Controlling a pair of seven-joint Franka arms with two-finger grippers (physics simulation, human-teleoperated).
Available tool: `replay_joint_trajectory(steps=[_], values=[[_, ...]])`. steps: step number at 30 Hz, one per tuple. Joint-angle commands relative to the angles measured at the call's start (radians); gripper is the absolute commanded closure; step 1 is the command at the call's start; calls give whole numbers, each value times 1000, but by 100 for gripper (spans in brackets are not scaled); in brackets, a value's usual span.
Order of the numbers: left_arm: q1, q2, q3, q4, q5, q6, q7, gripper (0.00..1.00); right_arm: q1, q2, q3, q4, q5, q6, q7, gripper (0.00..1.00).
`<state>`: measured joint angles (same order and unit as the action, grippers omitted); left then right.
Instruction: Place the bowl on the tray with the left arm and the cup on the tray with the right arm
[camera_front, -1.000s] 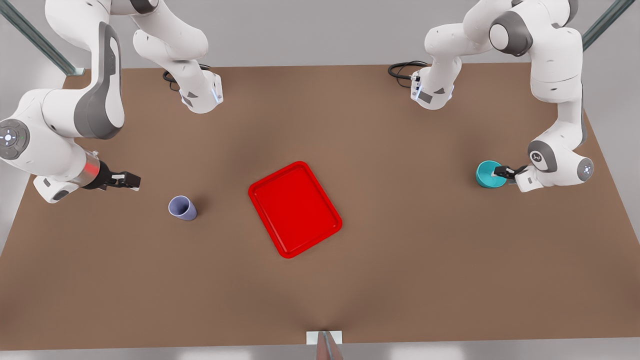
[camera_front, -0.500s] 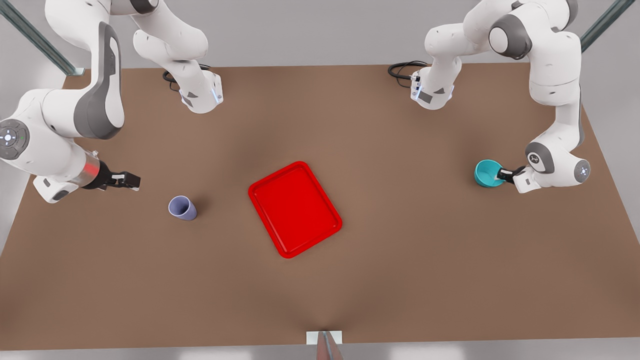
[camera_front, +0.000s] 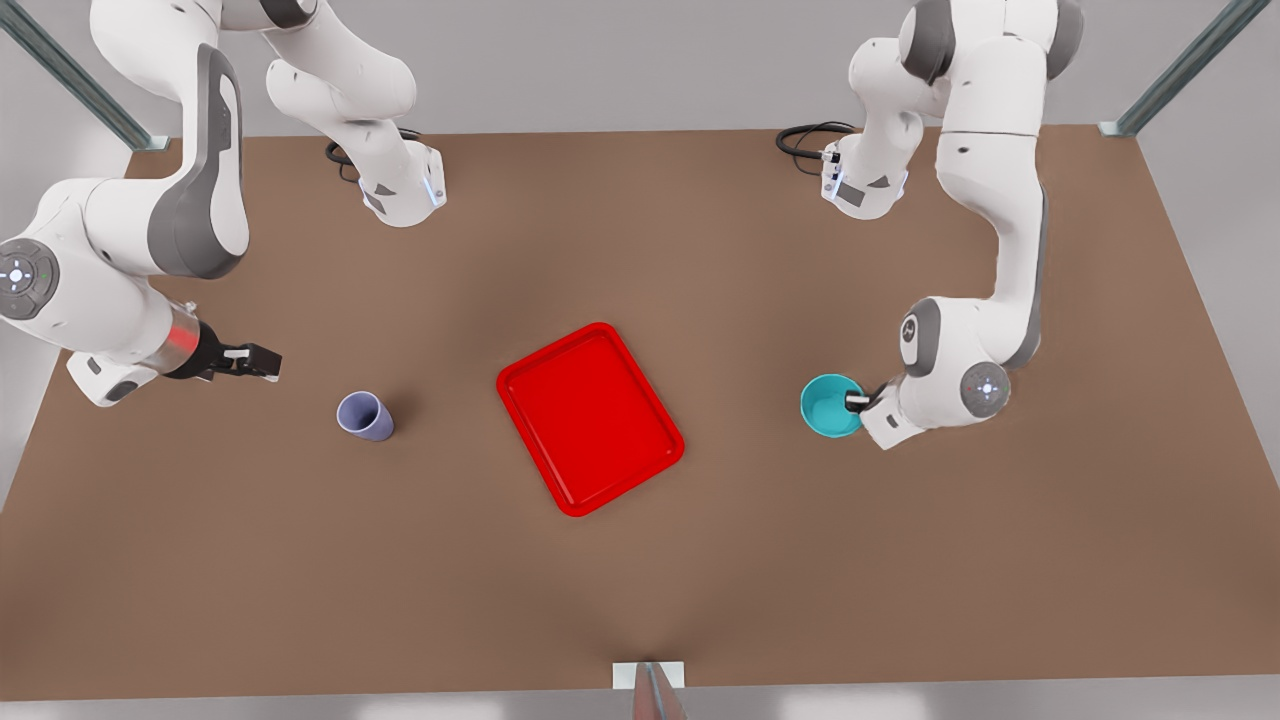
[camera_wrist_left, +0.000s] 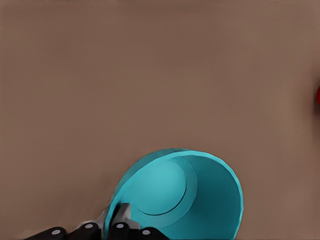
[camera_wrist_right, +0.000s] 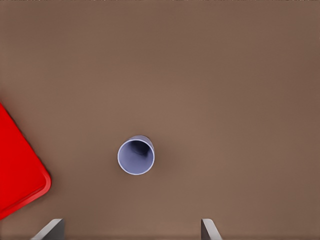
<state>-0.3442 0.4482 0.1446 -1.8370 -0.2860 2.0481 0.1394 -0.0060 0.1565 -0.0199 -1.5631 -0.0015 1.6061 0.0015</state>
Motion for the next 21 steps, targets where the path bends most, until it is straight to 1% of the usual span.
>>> replay_joint_trajectory(steps=[1, 3, 4, 6, 9, 12, 19, 21], values=[[1, 16, -17, 24, -137, -8, -9, 79, 0, 0, 0, 0, 0, 0, 0, 0], [-4, 76, -108, 111, -136, -11, -168, 79, 0, 0, 0, 0, 0, 0, 0, 0], [-36, 127, -154, 185, -128, -5, -299, 79, 0, 0, 0, 0, 0, 0, 0, 0], [-111, 210, -155, 304, -133, -2, -457, 79, 0, 0, 0, 0, 0, 0, 0, 0], [-177, 299, -155, 458, -136, -13, -676, 79, 0, 0, 0, 0, 0, 0, 0, 0], [-193, 316, -157, 470, -191, 3, -707, 79, 0, 0, 0, 0, 0, 0, 0, 0], [-274, 403, -160, 575, -237, 35, -727, 79, 0, 0, 0, 0, 0, 0, 0, 0], [-276, 423, -160, 596, -237, 46, -738, 79, 0, 0, 0, 0, 0, 0, 0, 0]])
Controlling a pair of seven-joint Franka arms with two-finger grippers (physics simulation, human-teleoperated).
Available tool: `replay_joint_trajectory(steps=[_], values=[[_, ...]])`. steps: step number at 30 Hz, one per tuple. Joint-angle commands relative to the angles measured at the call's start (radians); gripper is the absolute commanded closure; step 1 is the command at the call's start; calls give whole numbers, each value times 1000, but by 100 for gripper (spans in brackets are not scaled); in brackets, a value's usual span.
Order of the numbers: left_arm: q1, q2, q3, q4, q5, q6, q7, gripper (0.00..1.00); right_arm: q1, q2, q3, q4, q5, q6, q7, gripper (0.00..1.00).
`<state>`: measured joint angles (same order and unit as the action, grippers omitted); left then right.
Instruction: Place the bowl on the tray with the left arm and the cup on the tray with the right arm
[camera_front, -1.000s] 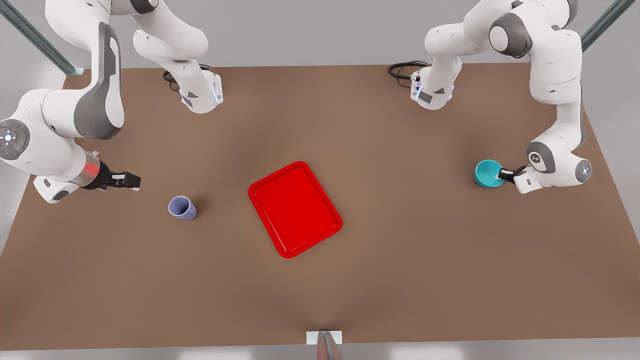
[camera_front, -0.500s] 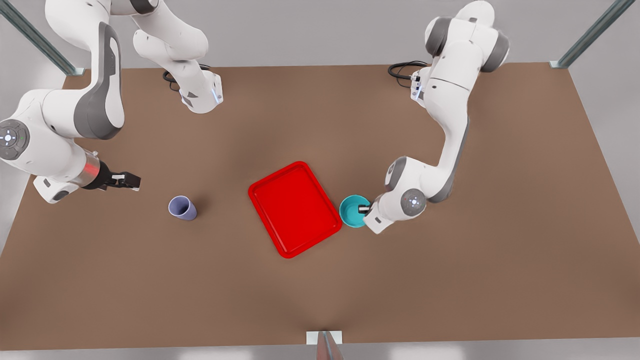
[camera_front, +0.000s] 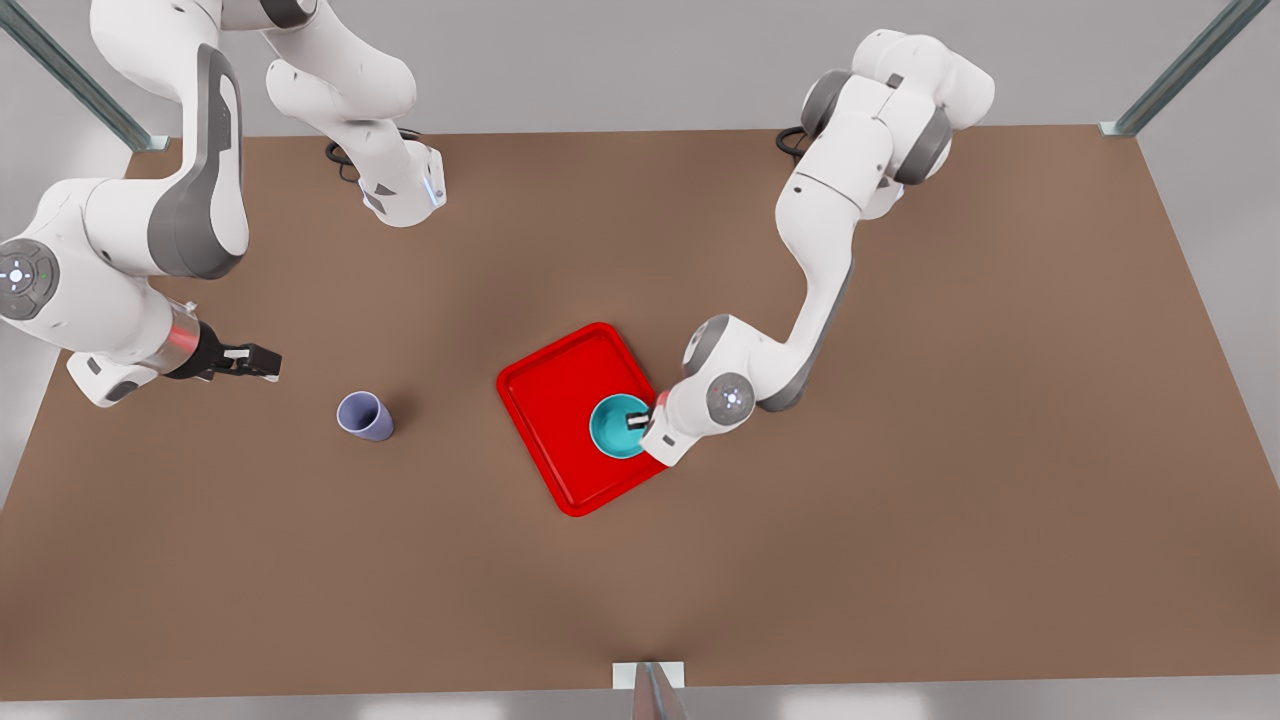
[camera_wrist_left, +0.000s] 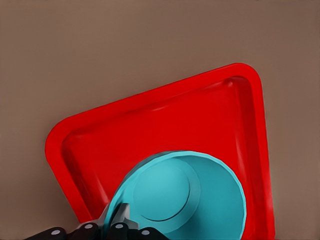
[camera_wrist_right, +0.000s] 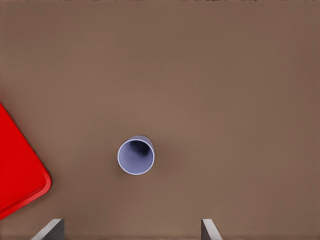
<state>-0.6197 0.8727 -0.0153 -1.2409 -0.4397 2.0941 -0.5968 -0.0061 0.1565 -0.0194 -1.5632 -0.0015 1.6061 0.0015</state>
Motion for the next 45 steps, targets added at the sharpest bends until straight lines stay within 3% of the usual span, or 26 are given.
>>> replay_joint_trajectory(steps=[1, 2, 3, 5, 8, 9, 12, 13, 16, 18, 19, 29, 31, 33, 34, 40, 45], values=[[0, 0, 0, 0, -82, 1, 14, 77, 0, 0, -1, 0, 0, 0, 0, 0], [0, 6, 0, 0, -80, 1, 29, 33, 0, 0, -1, 0, 0, 0, 0, 0], [0, 9, 0, 0, -76, 3, 40, 16, 0, 0, -1, 0, 0, 0, 0, 0], [0, 11, 1, 0, -74, 15, 60, 15, 0, 0, -1, 0, 0, 0, 0, 0], [2, 6, 9, 0, -31, -6, 88, 1, 0, 0, -1, 0, 0, 0, 0, 0], [5, -18, 20, 1, 68, -120, 92, 1, 0, 0, -1, -2, -2, 12, -3, 0], [104, -274, 146, 1, 298, -646, 285, 1, 0, 0, -1, -2, 0, 12, -3, 0], [118, -371, 239, 20, 318, -716, 454, 1, 0, 0, -1, -2, -2, 12, -3, 0], [138, -495, 336, 12, 452, -804, 712, 1, 0, 0, -1, -2, 0, 14, -3, 0], [215, -561, 307, -24, 464, -812, 698, 0, 0, 0, -1, -2, 0, 14, -3, 0], [350, -624, 140, -100, 475, -793, 706, 0, 1, 0, -1, 0, -2, 14, -3, 0], [359, -597, 133, -88, 473, -802, 701, 0, -14, 20, -1, -12, 18, 103, -34, 0], [359, -590, 130, -88, 473, -804, 700, 0, -11, -5, -4, -103, 17, 152, -35, 0], [359, -586, 130, -88, 475, -804, 698, 0, -2, -169, 10, -427, 17, 362, -31, 0], [359, -581, 130, -88, 475, -804, 695, 0, 5, -172, 18, -483, 18, 426, -28, 0], [359, -583, 127, -88, 475, -804, 695, 0, 5, -60, 16, -595, 18, 649, -26, 0], [359, -584, 126, -88, 473, -806, 695, 0, 9, -8, 6, -634, 69, 729, -44, 0]])
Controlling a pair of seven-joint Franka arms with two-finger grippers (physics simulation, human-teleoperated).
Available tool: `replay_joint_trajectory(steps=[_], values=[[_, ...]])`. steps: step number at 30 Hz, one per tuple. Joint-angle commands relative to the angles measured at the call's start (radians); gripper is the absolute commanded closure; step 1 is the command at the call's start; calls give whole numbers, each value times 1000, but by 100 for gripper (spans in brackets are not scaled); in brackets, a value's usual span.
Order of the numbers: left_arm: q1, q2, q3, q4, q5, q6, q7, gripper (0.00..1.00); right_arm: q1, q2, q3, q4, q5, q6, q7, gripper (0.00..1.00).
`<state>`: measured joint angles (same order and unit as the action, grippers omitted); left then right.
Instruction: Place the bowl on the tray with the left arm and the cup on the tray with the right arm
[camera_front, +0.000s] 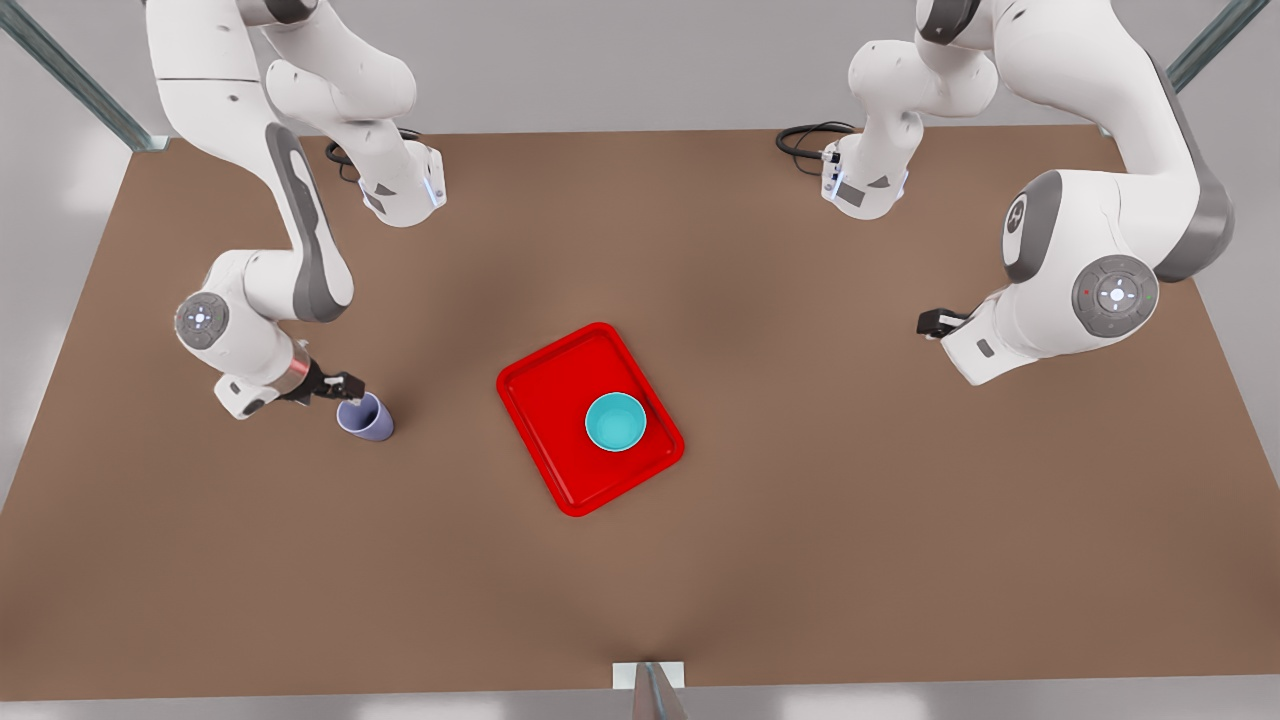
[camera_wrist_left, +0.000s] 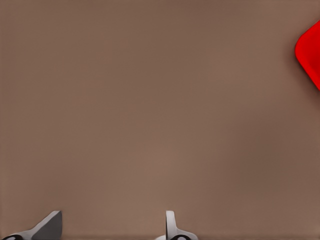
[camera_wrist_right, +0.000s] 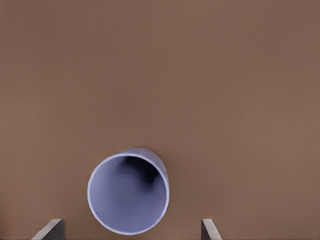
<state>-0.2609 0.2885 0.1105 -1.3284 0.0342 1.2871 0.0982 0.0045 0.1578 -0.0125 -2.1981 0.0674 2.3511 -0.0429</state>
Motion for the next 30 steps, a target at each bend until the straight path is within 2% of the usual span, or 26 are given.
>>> replay_joint_trajectory(steps=[1, 19, 21, 24, 25, 26, 27, 29, 30], values=[[-1, 0, 0, 0, 0, 0, -2, 0, -1, 5, 0, 0, 0, 5, 0, 0], [-8, -5, -2, 0, 0, -12, -2, 0, -37, 100, -4, -18, 0, 59, -26, 0], [-8, -5, -2, 0, -2, -12, -2, 0, -35, 94, 3, -45, 0, 57, -25, 4], [-8, -5, -2, 0, -5, -12, -2, 0, -35, 97, 11, -52, 0, 57, -23, 4], [-8, -5, -2, 0, -5, -12, -2, 0, -35, 100, 11, -51, 0, 57, -23, 11], [-8, -5, -2, 0, -5, -12, -2, 0, -35, 108, 11, -48, 0, 60, -23, 42], [-8, -6, -2, 0, -7, -12, -2, 0, -37, 114, 11, -46, 2, 68, -23, 59], [-8, -6, -2, 0, -7, -15, -2, 0, -37, 115, 11, -46, 2, 73, -22, 64], [-8, -6, -2, 0, -7, -15, -2, 0, -38, 118, 11, -43, 2, 74, -22, 71]])
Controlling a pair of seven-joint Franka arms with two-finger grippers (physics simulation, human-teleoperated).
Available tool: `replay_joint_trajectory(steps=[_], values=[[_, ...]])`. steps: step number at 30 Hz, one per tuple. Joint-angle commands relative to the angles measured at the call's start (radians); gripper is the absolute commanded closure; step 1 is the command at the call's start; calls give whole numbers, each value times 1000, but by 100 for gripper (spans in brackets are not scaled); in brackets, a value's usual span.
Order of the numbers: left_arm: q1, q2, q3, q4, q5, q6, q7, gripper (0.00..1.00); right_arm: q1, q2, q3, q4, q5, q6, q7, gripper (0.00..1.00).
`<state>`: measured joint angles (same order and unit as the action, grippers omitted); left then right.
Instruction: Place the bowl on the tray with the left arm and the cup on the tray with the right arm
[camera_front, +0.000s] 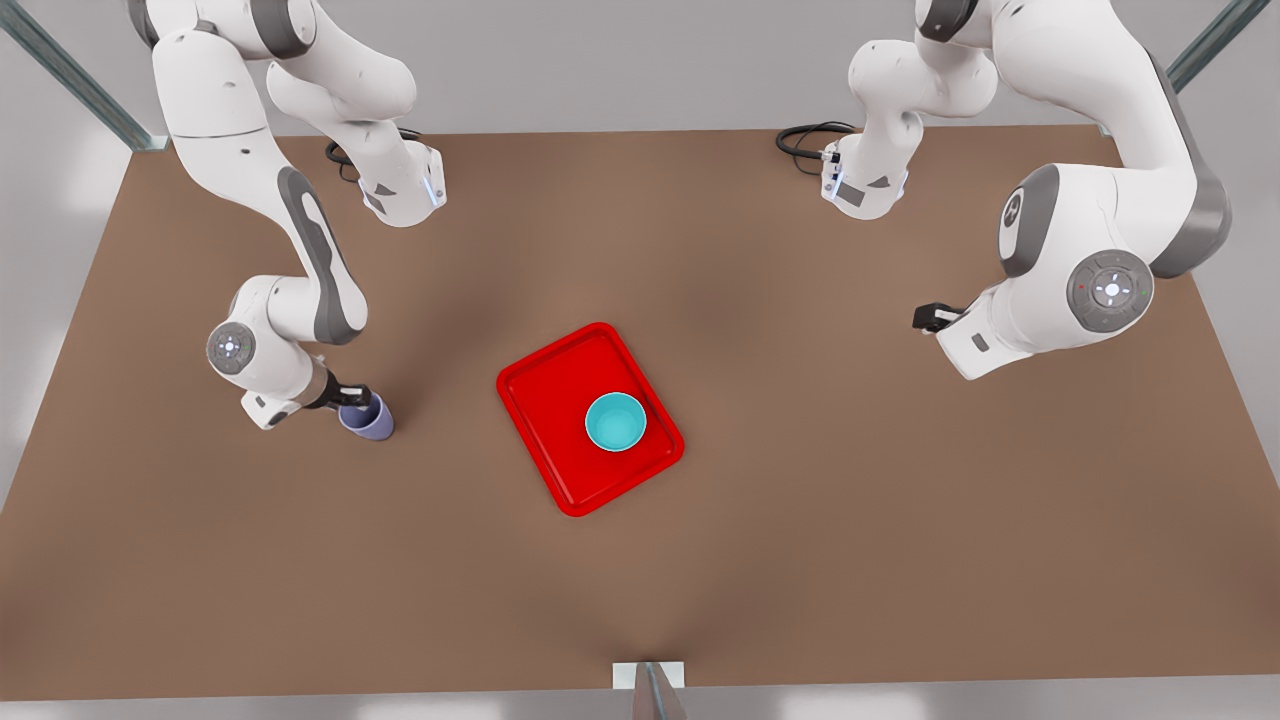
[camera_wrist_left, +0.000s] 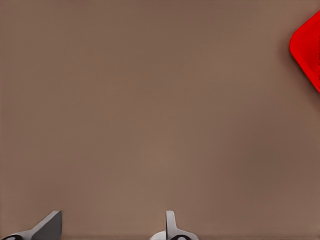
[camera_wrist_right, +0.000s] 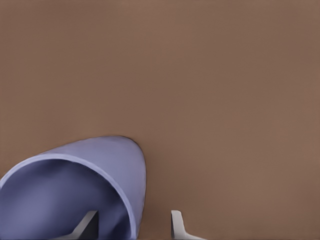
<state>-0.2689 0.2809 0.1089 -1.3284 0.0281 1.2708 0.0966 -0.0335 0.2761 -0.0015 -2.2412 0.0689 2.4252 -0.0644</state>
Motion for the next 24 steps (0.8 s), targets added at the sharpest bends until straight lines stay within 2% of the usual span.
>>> replay_joint_trajectory(steps=[1, 18, 24], values=[[0, 0, 0, 0, -2, -1, 0, 0, 0, 2, 0, 0, 0, 0, 0, 77], [-1, 0, -2, 2, -2, -1, 0, 0, 1, 5, 2, 20, 14, 0, 8, 79], [-1, 1, -2, 0, -2, -5, 0, 0, 73, -15, 87, 198, 12, -224, 273, 79]])
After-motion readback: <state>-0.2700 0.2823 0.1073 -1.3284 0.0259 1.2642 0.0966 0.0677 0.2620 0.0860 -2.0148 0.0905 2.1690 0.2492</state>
